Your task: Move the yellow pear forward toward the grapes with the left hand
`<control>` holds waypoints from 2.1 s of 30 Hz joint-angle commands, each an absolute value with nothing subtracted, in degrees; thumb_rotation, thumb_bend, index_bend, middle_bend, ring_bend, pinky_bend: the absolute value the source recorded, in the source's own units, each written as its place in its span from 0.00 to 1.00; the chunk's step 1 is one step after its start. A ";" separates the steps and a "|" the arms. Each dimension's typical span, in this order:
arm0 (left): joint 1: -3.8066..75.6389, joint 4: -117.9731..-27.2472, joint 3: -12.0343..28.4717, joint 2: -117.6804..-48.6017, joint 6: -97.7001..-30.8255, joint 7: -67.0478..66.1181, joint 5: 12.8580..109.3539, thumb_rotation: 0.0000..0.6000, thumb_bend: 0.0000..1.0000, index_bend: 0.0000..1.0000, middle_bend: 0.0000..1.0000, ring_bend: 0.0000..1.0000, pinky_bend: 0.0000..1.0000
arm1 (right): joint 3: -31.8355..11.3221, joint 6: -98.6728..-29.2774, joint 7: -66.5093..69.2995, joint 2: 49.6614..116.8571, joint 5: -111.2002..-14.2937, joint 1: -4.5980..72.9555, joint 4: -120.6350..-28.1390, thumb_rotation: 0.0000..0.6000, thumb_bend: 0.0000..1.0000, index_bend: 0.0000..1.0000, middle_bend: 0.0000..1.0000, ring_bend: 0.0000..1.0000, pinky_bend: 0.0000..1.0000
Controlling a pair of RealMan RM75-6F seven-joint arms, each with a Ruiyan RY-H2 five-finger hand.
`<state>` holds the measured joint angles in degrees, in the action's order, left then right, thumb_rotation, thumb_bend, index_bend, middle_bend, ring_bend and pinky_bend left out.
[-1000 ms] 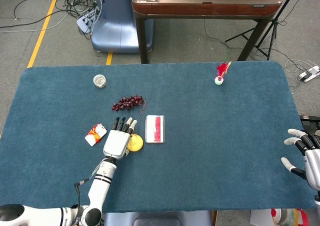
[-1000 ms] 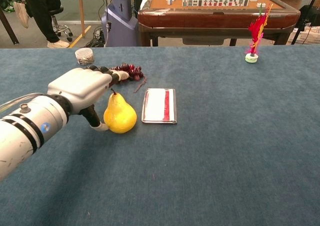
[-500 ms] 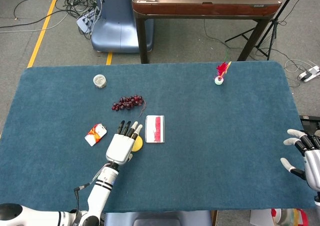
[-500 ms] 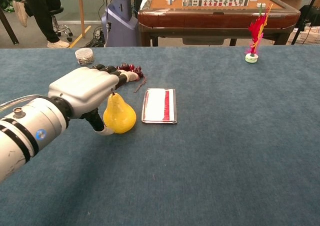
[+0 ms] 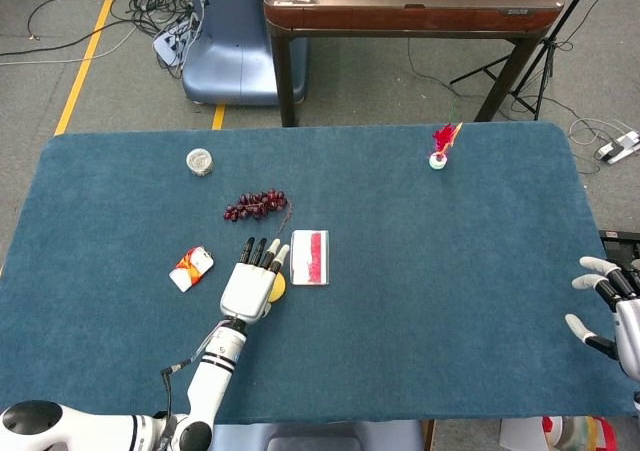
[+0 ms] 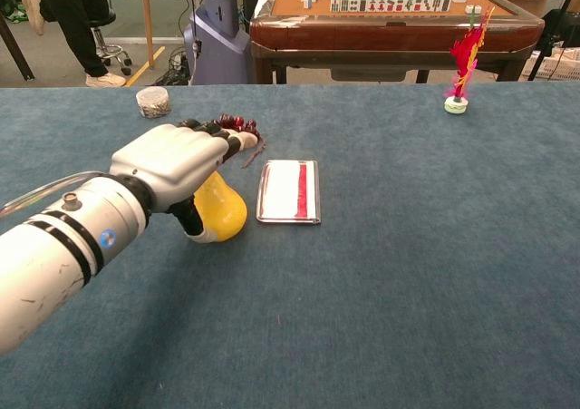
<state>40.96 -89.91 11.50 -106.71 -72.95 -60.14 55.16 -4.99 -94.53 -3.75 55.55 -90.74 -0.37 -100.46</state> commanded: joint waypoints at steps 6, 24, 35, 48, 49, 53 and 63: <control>42.15 -87.00 13.28 -108.02 -72.81 -59.50 53.17 1.00 0.00 0.00 0.00 0.00 0.00 | -5.09 -94.41 -3.53 55.47 -90.46 -0.37 -100.36 1.00 0.10 0.46 0.30 0.22 0.33; 44.90 -83.75 17.30 -108.40 -72.47 -59.01 48.64 1.00 0.00 0.00 0.00 0.00 0.00 | -5.11 -94.24 -3.46 55.47 -90.31 -0.38 -100.24 1.00 0.10 0.46 0.30 0.22 0.33; 43.80 -90.53 14.07 -106.03 -75.67 -59.15 51.17 1.00 0.00 0.00 0.00 0.00 0.00 | -4.99 -94.65 -3.49 55.45 -90.89 -0.53 -100.39 1.00 0.10 0.46 0.30 0.22 0.33; 45.90 -90.07 14.64 -107.55 -74.25 -59.90 48.13 1.00 0.00 0.00 0.00 0.00 0.00 | -5.14 -95.13 -3.09 55.15 -90.81 -0.79 -100.52 1.00 0.10 0.46 0.30 0.22 0.33; 46.09 -89.57 14.70 -107.89 -74.32 -59.91 48.05 1.00 0.00 0.00 0.00 0.00 0.00 | -5.14 -95.19 -3.06 55.12 -90.84 -0.82 -100.53 1.00 0.10 0.46 0.30 0.22 0.33; 46.68 -87.98 14.90 -108.85 -74.69 -59.83 48.25 1.00 0.00 0.00 0.00 0.00 0.00 | -5.11 -95.23 -2.98 55.07 -90.90 -0.87 -100.56 1.00 0.10 0.46 0.30 0.22 0.33; 48.10 -82.85 15.99 -110.49 -72.86 -58.09 47.56 1.00 0.00 0.00 0.00 0.00 0.00 | -5.19 -95.19 -2.64 54.95 -90.74 -0.89 -100.53 1.00 0.10 0.46 0.30 0.22 0.33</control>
